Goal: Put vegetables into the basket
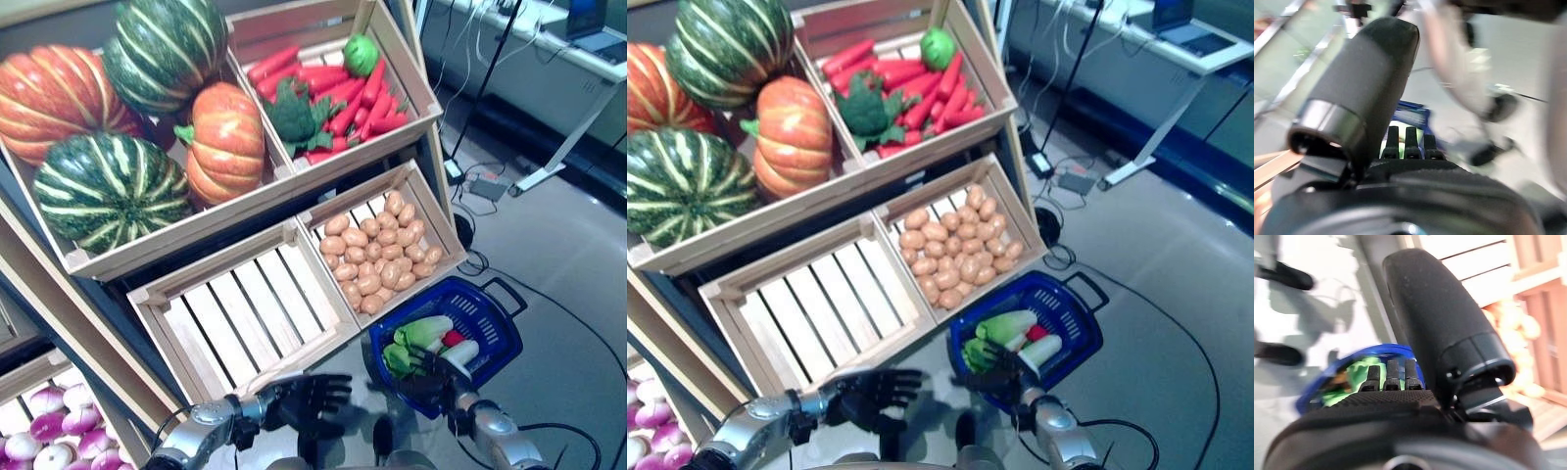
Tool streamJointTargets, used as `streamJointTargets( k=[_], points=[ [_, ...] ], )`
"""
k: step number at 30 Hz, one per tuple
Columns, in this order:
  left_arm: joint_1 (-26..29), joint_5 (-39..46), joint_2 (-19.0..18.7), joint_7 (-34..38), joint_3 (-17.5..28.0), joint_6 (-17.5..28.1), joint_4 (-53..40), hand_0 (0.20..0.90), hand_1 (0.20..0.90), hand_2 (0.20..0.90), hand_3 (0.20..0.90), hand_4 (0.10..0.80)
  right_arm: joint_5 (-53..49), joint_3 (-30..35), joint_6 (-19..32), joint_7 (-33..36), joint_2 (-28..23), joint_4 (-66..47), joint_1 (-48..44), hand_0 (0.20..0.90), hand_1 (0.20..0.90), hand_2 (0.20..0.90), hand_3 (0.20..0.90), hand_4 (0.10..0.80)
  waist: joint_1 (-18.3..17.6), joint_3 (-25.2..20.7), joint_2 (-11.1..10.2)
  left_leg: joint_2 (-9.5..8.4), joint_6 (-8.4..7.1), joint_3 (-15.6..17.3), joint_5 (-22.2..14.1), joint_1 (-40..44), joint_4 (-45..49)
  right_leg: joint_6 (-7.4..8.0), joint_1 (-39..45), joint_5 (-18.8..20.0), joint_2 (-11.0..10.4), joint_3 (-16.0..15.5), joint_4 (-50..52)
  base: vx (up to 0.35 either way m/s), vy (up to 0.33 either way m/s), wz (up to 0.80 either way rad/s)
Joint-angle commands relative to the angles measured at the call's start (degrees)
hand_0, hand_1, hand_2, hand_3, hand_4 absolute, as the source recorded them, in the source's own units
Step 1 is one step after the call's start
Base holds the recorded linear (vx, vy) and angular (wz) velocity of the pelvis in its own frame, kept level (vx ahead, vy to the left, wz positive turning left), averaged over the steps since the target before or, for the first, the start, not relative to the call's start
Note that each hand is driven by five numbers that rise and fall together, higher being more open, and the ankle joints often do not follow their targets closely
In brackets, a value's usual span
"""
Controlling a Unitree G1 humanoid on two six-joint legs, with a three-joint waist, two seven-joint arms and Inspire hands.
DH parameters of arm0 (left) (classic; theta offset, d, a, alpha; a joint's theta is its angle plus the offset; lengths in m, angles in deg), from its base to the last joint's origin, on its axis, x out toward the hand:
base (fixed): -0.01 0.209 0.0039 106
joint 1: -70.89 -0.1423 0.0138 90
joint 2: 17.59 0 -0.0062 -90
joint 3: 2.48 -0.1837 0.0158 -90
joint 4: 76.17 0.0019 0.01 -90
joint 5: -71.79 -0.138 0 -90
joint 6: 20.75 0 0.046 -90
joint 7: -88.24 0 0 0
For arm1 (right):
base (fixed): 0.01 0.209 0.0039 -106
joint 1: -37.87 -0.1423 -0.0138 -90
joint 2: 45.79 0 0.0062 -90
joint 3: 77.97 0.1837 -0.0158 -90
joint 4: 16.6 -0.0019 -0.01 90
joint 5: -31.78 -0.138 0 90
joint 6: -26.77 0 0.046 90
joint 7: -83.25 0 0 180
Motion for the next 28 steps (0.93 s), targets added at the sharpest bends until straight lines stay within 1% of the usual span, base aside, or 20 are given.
streamJointTargets(
  k=[1, 2, 3, 4, 6, 7, 8, 9, 11, 13, 16, 17, 21, 24, 27, 28],
  points=[
    [4.1, -5.2, 2.9, 2.7, 0.1, 5.1, 7.0, 0.9, 0.9, 0.9, 0.9, 0.8, 3.3, -0.4, -0.4, -1.0, -0.8, 3.9, -1.9, 0.9, 0.9, 0.9, 0.9, 0.8, -0.2, -2.2, -0.9, 1.36, -1.68, 1.4, -4.3, 0.5, 4.0, 2.56, 2.0, -0.8, -3.4, -2.0, 4.0, 0.016, 0.022, -0.09],
    [4.5, -7.8, 4.2, 4.2, 0.3, 5.5, 10.0, 0.9, 0.9, 0.9, 0.9, 0.8, 4.6, -0.6, -0.7, -0.2, 0.0, 6.8, -2.3, 0.9, 0.9, 0.9, 0.9, 0.8, -0.1, -2.1, -1.0, 1.46, -1.76, 1.5, -4.4, 1.2, 4.0, 2.6, 2.6, -0.8, -3.5, -2.1, 3.7, 0.022, 0.026, -0.11],
    [4.6, -9.1, 5.5, 5.3, 0.3, 6.9, 14.3, 0.9, 0.9, 0.9, 0.9, 0.8, 5.3, -0.8, 0.1, 0.4, 0.7, 10.7, -2.9, 0.9, 0.9, 0.9, 0.9, 0.8, -0.1, -2.2, -1.0, 1.5, -1.77, 1.5, -4.4, 1.7, 3.9, 2.6, 3.2, -0.7, -3.4, -2.1, 3.6, 0.023, 0.024, -0.11],
    [4.8, -10.9, 7.0, 7.4, 0.5, 7.3, 17.9, 0.9, 0.9, 0.9, 0.9, 0.8, 6.1, -0.7, -0.6, 1.0, 1.6, 13.8, -3.4, 0.9, 0.9, 0.9, 0.9, 0.8, -0.1, -2.2, -1.0, 1.5, -1.72, 1.6, -4.5, 2.2, 3.7, 2.57, 3.7, -0.7, -3.3, -2.1, 3.4, 0.017, 0.018, -0.11],
    [5.2, -13.5, 8.4, 9.3, 1.1, 7.9, 21.9, 0.9, 0.9, 0.9, 0.9, 0.8, 7.2, -0.6, -0.8, 1.1, 2.7, 17.2, -3.7, 0.9, 0.9, 0.9, 0.9, 0.8, 0.0, -2.2, -1.0, 1.52, -1.74, 1.5, -4.5, 2.7, 3.5, 2.57, 4.2, -0.7, -3.4, -2.2, 3.2, 0.007, 0.004, -0.11],
    [5.3, -14.7, 10.4, 12.8, 2.6, 8.7, 27.2, 0.9, 0.9, 0.9, 0.9, 0.8, 8.5, -0.1, -1.5, 2.0, 4.3, 21.9, -4.0, 0.9, 0.9, 0.9, 0.9, 0.8, 0.2, -2.5, -1.1, 1.5, -1.8, 1.5, -4.6, 3.3, 3.4, 2.57, 4.7, -0.7, -3.4, -2.2, 3.0, 0.016, -0.007, -0.17],
    [5.5, -15.9, 11.3, 14.4, 3.1, 8.9, 29.2, 0.9, 0.9, 0.9, 0.9, 0.8, 8.4, 0.2, -1.9, 2.2, 4.9, 23.6, -4.3, 0.9, 0.9, 0.9, 0.9, 0.8, 0.3, -2.5, -1.1, 1.46, -1.77, 1.5, -4.7, 3.6, 3.2, 2.56, 5.0, -0.7, -3.4, -2.3, 2.8, 0.023, -0.013, -0.18],
    [5.5, -17.3, 11.9, 16.6, 3.5, 8.8, 31.0, 0.9, 0.9, 0.9, 0.9, 0.8, 8.0, 0.6, -2.1, 2.6, 5.5, 25.4, -4.4, 0.9, 0.9, 0.9, 0.9, 0.8, 0.5, -2.6, -1.1, 1.44, -1.74, 1.4, -4.7, 3.8, 3.2, 2.52, 5.3, -0.6, -3.5, -2.3, 2.6, 0.018, -0.012, -0.11],
    [5.2, -16.9, 12.8, 19.6, 4.4, 7.7, 33.8, 0.9, 0.9, 0.9, 0.9, 0.8, 7.5, 1.3, -2.5, 3.4, 6.4, 27.5, -4.5, 0.9, 0.9, 0.9, 0.9, 0.8, 0.7, -2.6, -1.0, 1.42, -1.78, 1.3, -4.7, 4.0, 3.1, 2.46, 5.5, -0.6, -3.5, -2.4, 2.4, 0.004, -0.003, 0.05],
    [4.8, -18.8, 14.4, 25.7, 6.8, 6.8, 38.7, 0.9, 0.9, 0.9, 0.9, 0.8, 6.5, 3.1, -3.0, 5.5, 7.6, 30.5, -4.3, 0.9, 0.9, 0.9, 0.9, 0.8, 0.9, -2.7, -1.0, 1.46, -1.8, 0.9, -4.8, 4.2, 3.2, 2.34, 5.8, -0.7, -3.5, -2.4, 2.4, 0.006, -0.009, 0.07],
    [3.9, -22.3, 15.6, 29.7, 8.7, 7.0, 42.3, 0.9, 0.9, 0.9, 0.9, 0.8, 7.4, 4.7, -3.7, 7.7, 8.5, 32.9, -4.0, 0.9, 0.9, 0.9, 0.9, 0.8, 1.0, -2.9, -1.1, 1.46, -1.79, 0.6, -5.0, 4.7, 2.9, 2.12, 6.4, -0.9, -3.3, -2.4, 2.2, 0.004, -0.007, 0.02],
    [3.8, -22.8, 15.9, 30.0, 9.0, 6.5, 42.6, 0.9, 0.9, 0.9, 0.9, 0.8, 7.8, 4.8, -3.8, 7.8, 8.7, 33.1, -3.9, 0.9, 0.9, 0.9, 0.9, 0.8, 1.0, -2.9, -1.1, 1.43, -1.77, 0.6, -5.1, 4.8, 2.9, 2.11, 6.4, -0.9, -3.3, -2.4, 2.1, 0.0, 0.0, 0.0],
    [3.6, -26.0, 16.6, 32.4, 8.9, 4.8, 44.3, 0.9, 0.9, 0.9, 0.9, 0.8, 8.3, 4.8, -3.7, 7.5, 9.1, 34.1, -4.2, 0.9, 0.9, 0.9, 0.9, 0.8, 1.2, -3.1, -1.1, 1.41, -1.7, 0.1, -5.5, 5.3, 2.8, 1.9, 6.9, -1.2, -3.3, -2.3, 2.1, 0.0, 0.0, 0.0],
    [3.8, -26.4, 16.7, 34.2, 9.1, 3.2, 44.9, 0.9, 0.9, 0.9, 0.9, 0.8, 8.1, 4.5, -3.9, 7.6, 9.4, 33.9, -4.4, 0.9, 0.9, 0.9, 0.9, 0.8, 1.3, -3.4, -1.0, 1.34, -1.7, -0.2, -5.6, 5.4, 2.8, 1.77, 7.0, -1.5, -3.2, -2.3, 2.3, 0.0, 0.0, 0.0],
    [3.9, -26.5, 16.9, 34.0, 9.3, 3.0, 45.0, 0.9, 0.9, 0.9, 0.9, 0.8, 8.3, 4.1, -3.6, 7.5, 9.7, 33.9, -4.5, 0.9, 0.9, 0.9, 0.9, 0.8, 1.3, -3.6, -0.9, 1.24, -1.68, -0.4, -5.6, 5.3, 2.8, 1.64, 6.8, -1.7, -3.2, -2.2, 2.5, 0.0, 0.0, 0.0],
    [4.1, -26.6, 16.9, 32.9, 9.0, 3.3, 44.9, 0.9, 0.9, 0.9, 0.9, 0.8, 8.2, 3.9, -3.4, 7.3, 9.7, 33.8, -4.5, 0.9, 0.9, 0.9, 0.9, 0.8, 1.4, -3.7, -0.9, 1.18, -1.72, -0.6, -5.6, 5.1, 2.8, 1.56, 6.7, -1.8, -3.1, -2.2, 2.5, 0.0, 0.0, 0.0]
  ],
)
